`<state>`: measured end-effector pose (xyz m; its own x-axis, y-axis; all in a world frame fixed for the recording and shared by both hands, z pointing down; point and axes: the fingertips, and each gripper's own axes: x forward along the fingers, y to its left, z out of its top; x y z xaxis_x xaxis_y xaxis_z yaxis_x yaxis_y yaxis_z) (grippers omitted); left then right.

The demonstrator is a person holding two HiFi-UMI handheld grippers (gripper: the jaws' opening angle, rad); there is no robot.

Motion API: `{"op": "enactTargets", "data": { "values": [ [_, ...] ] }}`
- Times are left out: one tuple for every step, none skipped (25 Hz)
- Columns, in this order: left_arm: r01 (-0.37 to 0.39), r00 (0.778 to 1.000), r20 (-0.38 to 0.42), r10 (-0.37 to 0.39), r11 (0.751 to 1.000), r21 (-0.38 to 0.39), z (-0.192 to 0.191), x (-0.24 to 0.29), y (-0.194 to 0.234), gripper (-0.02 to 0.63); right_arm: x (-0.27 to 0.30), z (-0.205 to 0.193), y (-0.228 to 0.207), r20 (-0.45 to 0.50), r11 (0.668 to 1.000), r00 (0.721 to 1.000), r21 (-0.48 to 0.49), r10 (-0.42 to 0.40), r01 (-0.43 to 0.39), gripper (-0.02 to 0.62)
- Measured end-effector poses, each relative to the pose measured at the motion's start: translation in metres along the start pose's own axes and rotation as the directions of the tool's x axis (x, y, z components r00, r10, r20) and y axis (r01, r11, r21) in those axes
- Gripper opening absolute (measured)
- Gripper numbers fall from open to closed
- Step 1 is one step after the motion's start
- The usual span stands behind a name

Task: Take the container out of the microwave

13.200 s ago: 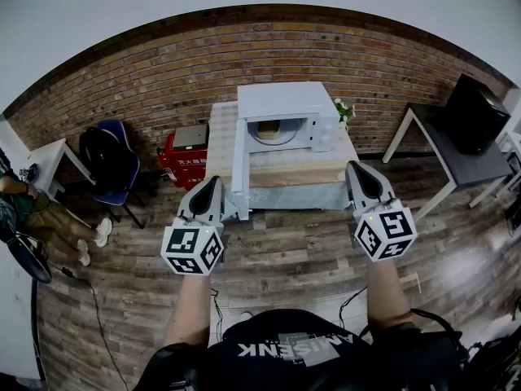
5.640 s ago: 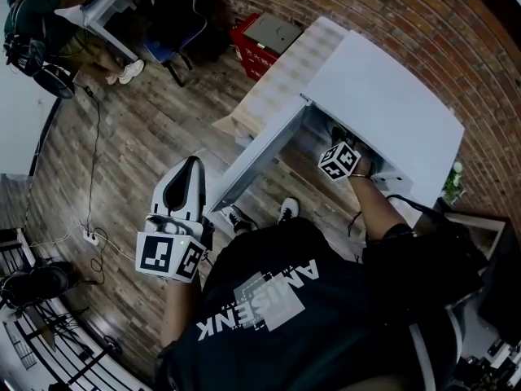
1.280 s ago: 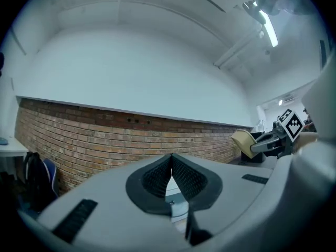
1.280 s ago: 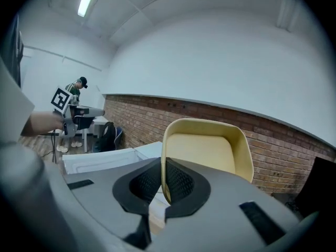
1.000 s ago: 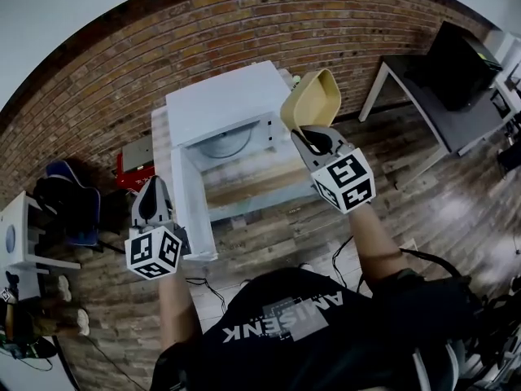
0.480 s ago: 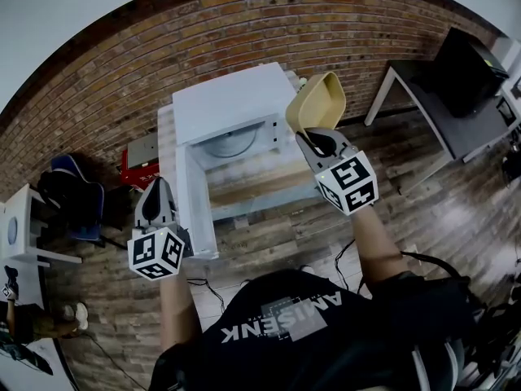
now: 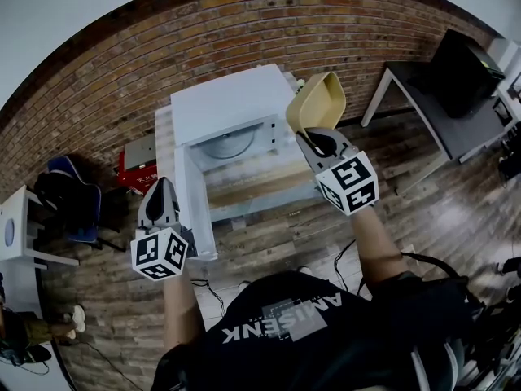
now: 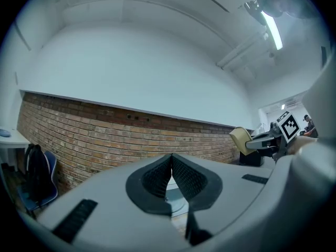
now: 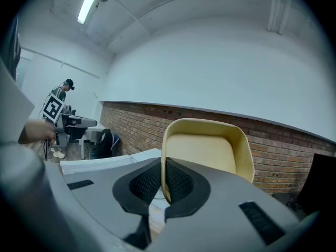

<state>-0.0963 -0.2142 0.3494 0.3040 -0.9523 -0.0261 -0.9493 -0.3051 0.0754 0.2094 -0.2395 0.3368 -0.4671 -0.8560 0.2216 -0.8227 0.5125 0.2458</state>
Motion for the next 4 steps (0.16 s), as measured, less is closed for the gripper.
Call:
{"op": "enactTargets", "data": {
  "values": [
    [-0.003,1.000,0.000,0.003,1.000,-0.002,0.0000,-0.0003,0.0009,0.012,-0.0001,0.0003,0.0002,0.000,1.000,1.000,0.002,0.000,0.000,0.043],
    [-0.006,1.000,0.001,0.006,1.000,-0.005,-0.0001,-0.0006,0.0022,0.012,-0.0001,0.0005,0.0005,0.000,1.000,1.000,0.003,0.000,0.000,0.043],
    [-0.009,1.000,0.001,0.009,1.000,-0.008,-0.0001,-0.0010,0.0036,0.012,0.0000,0.0006,0.0009,-0.001,1.000,1.000,0.003,0.001,-0.001,0.043],
    [-0.013,1.000,0.002,0.013,1.000,-0.012,-0.0001,-0.0014,0.0051,0.012,0.0002,0.0008,0.0013,-0.002,1.000,1.000,0.003,0.001,-0.001,0.043]
  ]
}}
